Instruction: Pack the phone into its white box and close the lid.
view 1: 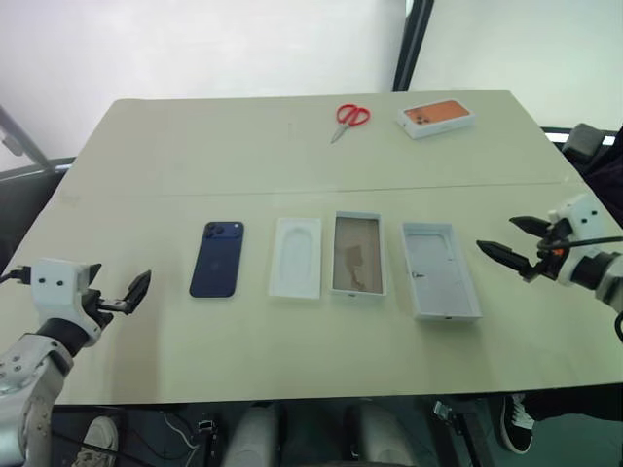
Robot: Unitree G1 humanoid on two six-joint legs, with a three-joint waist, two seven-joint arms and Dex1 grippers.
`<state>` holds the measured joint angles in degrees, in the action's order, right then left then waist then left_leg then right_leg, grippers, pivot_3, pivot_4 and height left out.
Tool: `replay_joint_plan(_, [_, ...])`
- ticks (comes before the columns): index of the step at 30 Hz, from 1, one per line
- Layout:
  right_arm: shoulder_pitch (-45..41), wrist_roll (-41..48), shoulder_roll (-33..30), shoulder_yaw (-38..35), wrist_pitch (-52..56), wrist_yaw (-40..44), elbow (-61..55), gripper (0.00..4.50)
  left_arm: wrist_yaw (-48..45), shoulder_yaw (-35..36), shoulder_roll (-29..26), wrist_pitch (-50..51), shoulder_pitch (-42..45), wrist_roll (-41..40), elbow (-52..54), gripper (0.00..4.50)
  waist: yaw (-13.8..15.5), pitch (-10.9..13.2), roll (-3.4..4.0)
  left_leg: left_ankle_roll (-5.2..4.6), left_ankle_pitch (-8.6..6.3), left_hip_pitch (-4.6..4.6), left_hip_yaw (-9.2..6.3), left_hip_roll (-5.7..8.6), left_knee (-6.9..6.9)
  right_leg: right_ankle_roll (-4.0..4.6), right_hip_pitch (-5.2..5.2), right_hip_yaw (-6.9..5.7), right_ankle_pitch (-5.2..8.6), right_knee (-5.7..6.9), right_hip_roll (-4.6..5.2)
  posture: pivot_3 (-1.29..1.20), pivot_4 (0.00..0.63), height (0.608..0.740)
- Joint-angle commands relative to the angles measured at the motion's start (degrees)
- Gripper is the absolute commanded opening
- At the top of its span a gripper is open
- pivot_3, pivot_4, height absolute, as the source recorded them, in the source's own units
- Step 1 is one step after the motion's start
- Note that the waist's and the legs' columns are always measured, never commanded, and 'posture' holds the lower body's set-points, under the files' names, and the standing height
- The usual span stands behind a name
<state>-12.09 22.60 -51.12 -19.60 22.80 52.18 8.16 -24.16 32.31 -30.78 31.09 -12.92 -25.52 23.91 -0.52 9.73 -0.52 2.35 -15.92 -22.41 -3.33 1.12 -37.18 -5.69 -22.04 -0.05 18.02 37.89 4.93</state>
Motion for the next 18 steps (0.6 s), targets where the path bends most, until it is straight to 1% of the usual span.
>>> replay_joint_plan(1, [-0.9,0.0,-0.6,-0.5,-0.5,0.3,-0.6,4.44,0.6,0.0,0.3,-0.6,-0.3,0.0,2.1,4.5,0.0,0.0,0.0,0.0,0.0,0.0,0.0,0.0,0.0,0.0,0.0,0.0,0.0,0.0,0.0,0.0,0.15,0.74])
replay_joint_plan(8, [-1.6,0.3,0.0,0.8,0.4,-0.3,-2.0,4.44,1.6,-1.7,1.5,-1.6,1.4,0.5,1.0,4.5,-0.1,0.0,0.0,0.0,0.0,0.02,-0.01,-0.01,-0.02,0.01,0.01,0.0,0.0,0.02,-0.03,0.0,0.15,0.74])
replay_joint_plan(14, [-3.4,-0.5,1.8,2.4,-0.6,-1.9,-1.7,4.44,2.7,-2.9,2.2,-0.7,1.6,0.1,3.0,4.5,-0.1,0.0,0.0,0.0,0.0,0.02,-0.01,-0.02,-0.02,0.0,0.01,0.0,-0.01,0.02,-0.15,0.0,0.15,0.74])
replay_joint_plan(18, [-5.0,-0.2,4.2,4.2,-0.1,-2.8,-3.3,4.44,4.3,-4.6,3.2,0.5,3.6,-1.1,5.3,4.5,-0.1,0.0,0.0,0.0,0.0,0.02,-0.02,-0.03,-0.02,0.0,0.01,0.01,-0.01,0.02,-0.17,0.0,0.15,0.74])
